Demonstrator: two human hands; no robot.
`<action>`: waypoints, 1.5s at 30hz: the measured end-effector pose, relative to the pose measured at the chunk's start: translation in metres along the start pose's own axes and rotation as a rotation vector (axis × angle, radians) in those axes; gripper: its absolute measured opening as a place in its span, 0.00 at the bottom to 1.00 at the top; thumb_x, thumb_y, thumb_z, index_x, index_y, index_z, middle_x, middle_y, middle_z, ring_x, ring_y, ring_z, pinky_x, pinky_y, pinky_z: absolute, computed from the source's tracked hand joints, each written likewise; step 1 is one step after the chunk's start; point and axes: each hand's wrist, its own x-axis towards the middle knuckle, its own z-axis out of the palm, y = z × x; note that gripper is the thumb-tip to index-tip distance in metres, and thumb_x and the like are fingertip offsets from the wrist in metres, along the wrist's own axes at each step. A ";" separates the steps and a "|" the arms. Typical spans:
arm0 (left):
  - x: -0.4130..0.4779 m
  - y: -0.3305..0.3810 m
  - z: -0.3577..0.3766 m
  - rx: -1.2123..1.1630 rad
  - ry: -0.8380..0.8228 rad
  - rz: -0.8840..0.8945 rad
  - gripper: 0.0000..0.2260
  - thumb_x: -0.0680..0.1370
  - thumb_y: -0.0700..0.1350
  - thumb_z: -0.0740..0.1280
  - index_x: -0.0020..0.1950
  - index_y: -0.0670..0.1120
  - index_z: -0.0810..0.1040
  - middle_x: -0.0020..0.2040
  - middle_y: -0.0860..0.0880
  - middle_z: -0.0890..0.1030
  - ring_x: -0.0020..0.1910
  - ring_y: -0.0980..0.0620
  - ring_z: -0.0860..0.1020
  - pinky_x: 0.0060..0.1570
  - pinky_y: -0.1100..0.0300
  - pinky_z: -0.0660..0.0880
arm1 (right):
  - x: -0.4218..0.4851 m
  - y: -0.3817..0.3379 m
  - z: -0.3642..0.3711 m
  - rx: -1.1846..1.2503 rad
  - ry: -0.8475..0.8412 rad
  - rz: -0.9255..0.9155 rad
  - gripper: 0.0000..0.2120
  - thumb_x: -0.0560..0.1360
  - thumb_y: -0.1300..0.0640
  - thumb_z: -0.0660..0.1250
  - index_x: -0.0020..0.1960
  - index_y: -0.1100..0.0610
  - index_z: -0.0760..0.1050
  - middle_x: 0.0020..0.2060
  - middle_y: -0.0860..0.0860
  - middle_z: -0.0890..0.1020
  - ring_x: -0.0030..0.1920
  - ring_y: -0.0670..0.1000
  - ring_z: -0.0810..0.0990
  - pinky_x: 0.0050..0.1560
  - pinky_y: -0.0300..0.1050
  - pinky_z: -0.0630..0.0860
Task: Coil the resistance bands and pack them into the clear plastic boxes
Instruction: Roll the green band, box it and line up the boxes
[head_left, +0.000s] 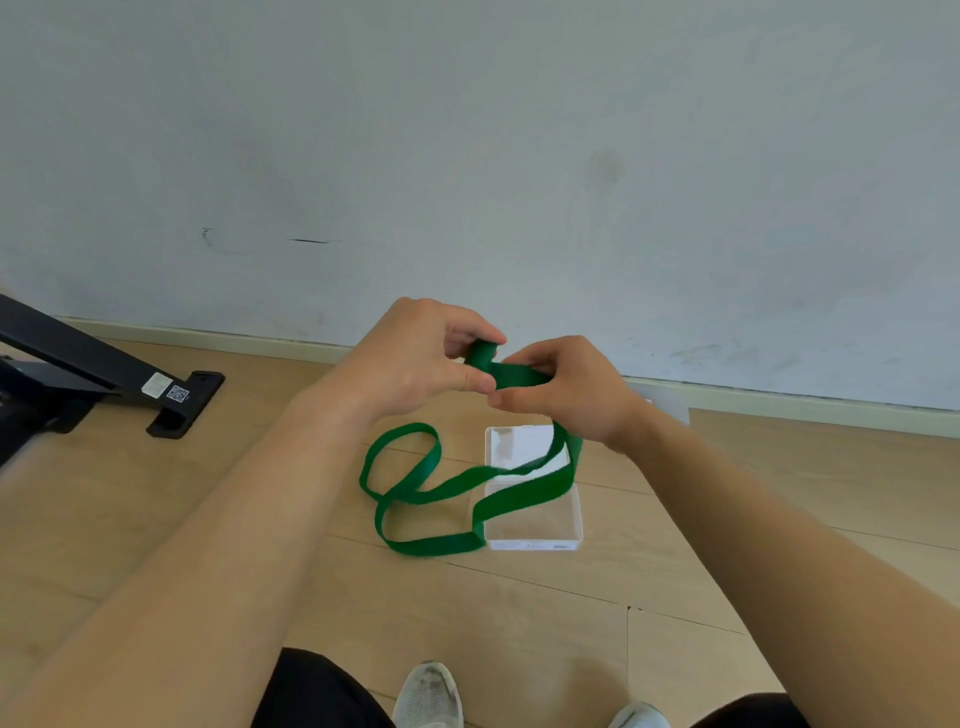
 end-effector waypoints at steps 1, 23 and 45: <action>0.000 0.003 0.003 0.080 -0.031 0.008 0.22 0.69 0.41 0.81 0.61 0.53 0.83 0.56 0.55 0.84 0.53 0.66 0.80 0.56 0.79 0.71 | 0.000 0.001 -0.003 0.021 -0.057 0.058 0.05 0.70 0.57 0.79 0.41 0.55 0.84 0.30 0.49 0.79 0.32 0.46 0.76 0.37 0.39 0.72; -0.018 -0.016 0.028 -0.689 0.147 0.070 0.21 0.69 0.43 0.79 0.61 0.48 0.81 0.54 0.46 0.85 0.47 0.50 0.83 0.61 0.44 0.78 | 0.001 -0.005 0.031 0.821 -0.190 0.095 0.16 0.81 0.48 0.63 0.40 0.57 0.76 0.31 0.50 0.75 0.27 0.47 0.68 0.33 0.38 0.66; -0.026 -0.019 -0.017 -0.297 0.061 0.015 0.17 0.68 0.43 0.81 0.55 0.48 0.83 0.47 0.52 0.88 0.51 0.55 0.85 0.63 0.56 0.76 | 0.002 -0.019 0.017 0.141 -0.266 0.064 0.30 0.79 0.35 0.59 0.29 0.56 0.72 0.24 0.53 0.74 0.27 0.49 0.70 0.35 0.37 0.70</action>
